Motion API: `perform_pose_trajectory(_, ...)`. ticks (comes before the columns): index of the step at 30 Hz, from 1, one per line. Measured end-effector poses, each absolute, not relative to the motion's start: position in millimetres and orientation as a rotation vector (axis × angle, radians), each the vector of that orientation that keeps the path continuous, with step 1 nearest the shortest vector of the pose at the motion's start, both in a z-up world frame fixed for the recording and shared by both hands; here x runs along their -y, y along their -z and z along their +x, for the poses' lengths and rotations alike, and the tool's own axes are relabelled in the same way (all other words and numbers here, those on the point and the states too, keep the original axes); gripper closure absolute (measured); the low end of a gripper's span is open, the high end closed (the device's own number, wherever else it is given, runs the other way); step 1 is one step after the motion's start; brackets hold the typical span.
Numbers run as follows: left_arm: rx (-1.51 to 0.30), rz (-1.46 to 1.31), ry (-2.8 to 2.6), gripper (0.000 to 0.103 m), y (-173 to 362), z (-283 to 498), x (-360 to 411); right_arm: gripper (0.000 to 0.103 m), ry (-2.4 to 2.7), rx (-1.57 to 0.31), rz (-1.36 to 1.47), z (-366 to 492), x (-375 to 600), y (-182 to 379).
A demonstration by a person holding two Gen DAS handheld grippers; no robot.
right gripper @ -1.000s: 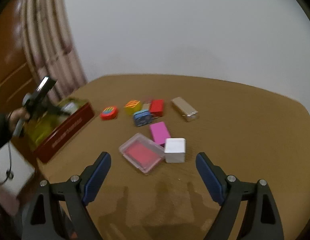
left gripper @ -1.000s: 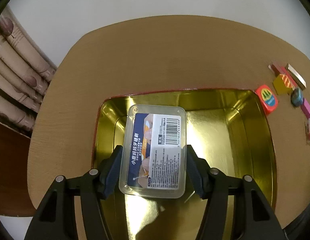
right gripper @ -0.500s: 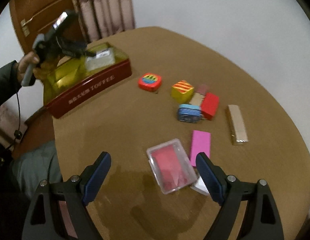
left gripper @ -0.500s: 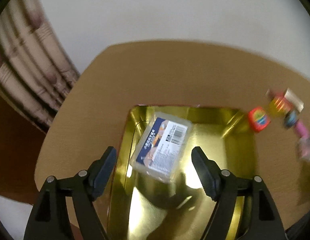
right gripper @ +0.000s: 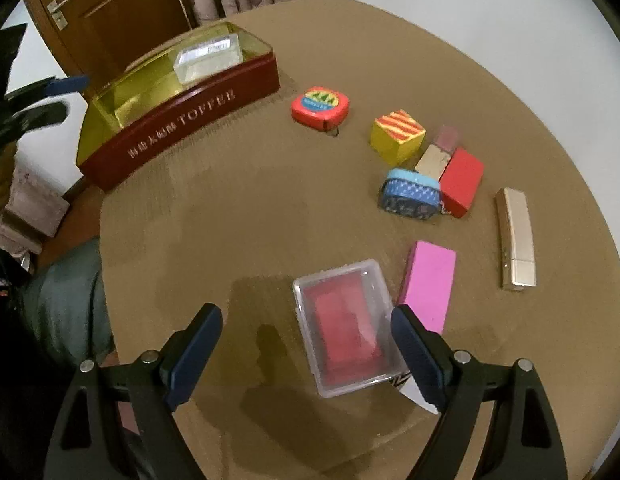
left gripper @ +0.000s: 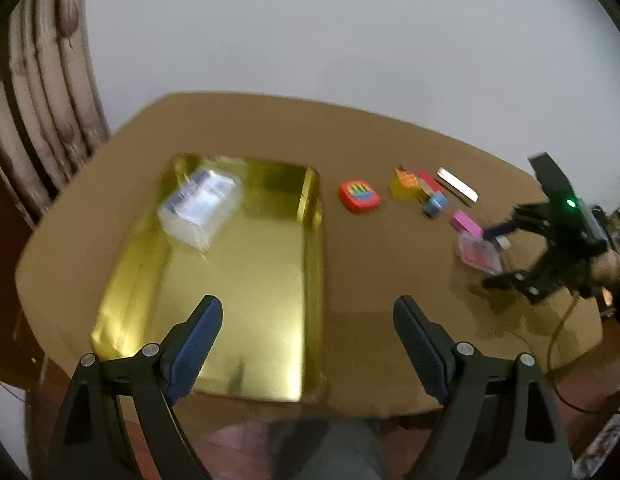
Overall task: Organize rigid objects
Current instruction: 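Carry the labeled clear box with the left tool and drop it into the tin, then carry the red-lidded clear box with the right tool into the tin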
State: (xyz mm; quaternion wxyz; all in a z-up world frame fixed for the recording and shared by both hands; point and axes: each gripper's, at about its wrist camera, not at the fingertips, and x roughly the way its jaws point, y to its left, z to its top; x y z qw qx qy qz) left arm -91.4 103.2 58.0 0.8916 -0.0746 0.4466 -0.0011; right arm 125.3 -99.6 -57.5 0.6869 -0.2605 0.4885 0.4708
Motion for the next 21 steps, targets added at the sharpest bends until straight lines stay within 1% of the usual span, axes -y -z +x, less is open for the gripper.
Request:
perform_pose_trajectory(2, -0.945, -0.181, 0.017, 0.019, -52.7, -92.4, -99.0, 0.016, -1.032, -1.105, -0.598, 127.9, 99.1, 61.2)
perform_pose_trajectory(3, -0.954, -0.192, 0.026, 0.019, -50.3, -93.8, -96.0, 0.025, -1.037, -1.139, -0.578, 130.7, 99.4, 64.0)
perform_pose_trajectory(5, -0.966, -0.204, 0.028, 0.019, -44.2, -98.2, -93.1, 0.047, -1.023, -1.16, -0.593, 129.8, 98.0, 68.7)
perform_pose_trajectory(8, -0.971, -0.208, 0.017, 0.019, -38.3, -105.7, -89.5, 0.048, -0.989, -1.176, -0.589, 127.3, 96.7, 72.8)
perform_pose_trajectory(13, -0.942, -0.214, -0.02, 0.019, -35.7, -124.4, -84.8, 0.049, -0.947, -1.202, -0.527, 121.8, 96.1, 64.5)
perform_pose_trajectory(16, -0.891, -0.216, -0.075, 0.019, -38.4, -140.4, -86.9, 0.049, -0.953, -1.161, -0.443, 116.7, 91.4, 35.4)
perform_pose_trajectory(21, -0.843, -0.225, -0.154, 0.019, -42.6, -160.0, -98.6, 0.049, -1.057, -1.073, -0.241, 114.5, 43.7, -43.4)
